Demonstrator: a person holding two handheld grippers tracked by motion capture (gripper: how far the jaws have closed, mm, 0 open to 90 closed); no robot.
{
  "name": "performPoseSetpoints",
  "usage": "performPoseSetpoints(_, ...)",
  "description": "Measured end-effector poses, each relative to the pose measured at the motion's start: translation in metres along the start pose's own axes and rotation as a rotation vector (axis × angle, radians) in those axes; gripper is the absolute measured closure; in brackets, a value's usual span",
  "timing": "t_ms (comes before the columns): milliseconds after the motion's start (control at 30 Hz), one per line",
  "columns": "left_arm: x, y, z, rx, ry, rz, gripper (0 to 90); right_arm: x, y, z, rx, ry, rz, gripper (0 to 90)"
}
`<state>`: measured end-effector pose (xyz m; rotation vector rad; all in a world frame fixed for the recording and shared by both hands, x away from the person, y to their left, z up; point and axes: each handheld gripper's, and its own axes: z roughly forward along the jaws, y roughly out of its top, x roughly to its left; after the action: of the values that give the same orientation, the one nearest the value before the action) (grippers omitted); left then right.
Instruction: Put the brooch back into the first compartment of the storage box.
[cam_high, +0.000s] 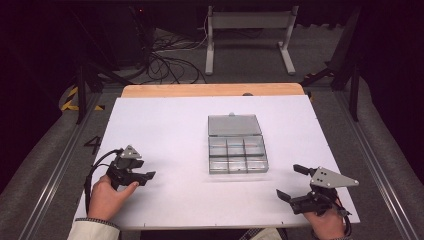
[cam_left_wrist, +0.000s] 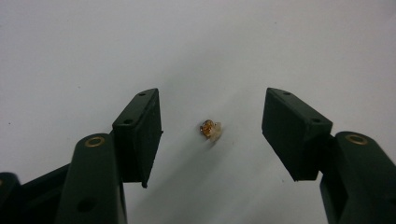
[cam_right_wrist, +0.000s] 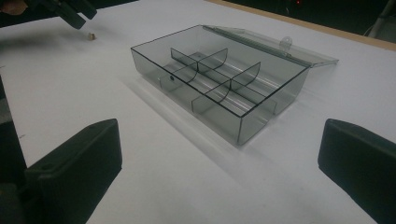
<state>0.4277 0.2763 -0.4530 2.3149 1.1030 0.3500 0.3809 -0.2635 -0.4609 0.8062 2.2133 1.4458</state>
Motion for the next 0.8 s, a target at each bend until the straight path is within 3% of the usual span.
performPoseSetpoints(800, -0.001, 0.001, 0.013, 0.082, -0.002, 0.032, 56.4, 0.0, 0.0, 0.001, 0.007, 0.005, 0.0, 0.4)
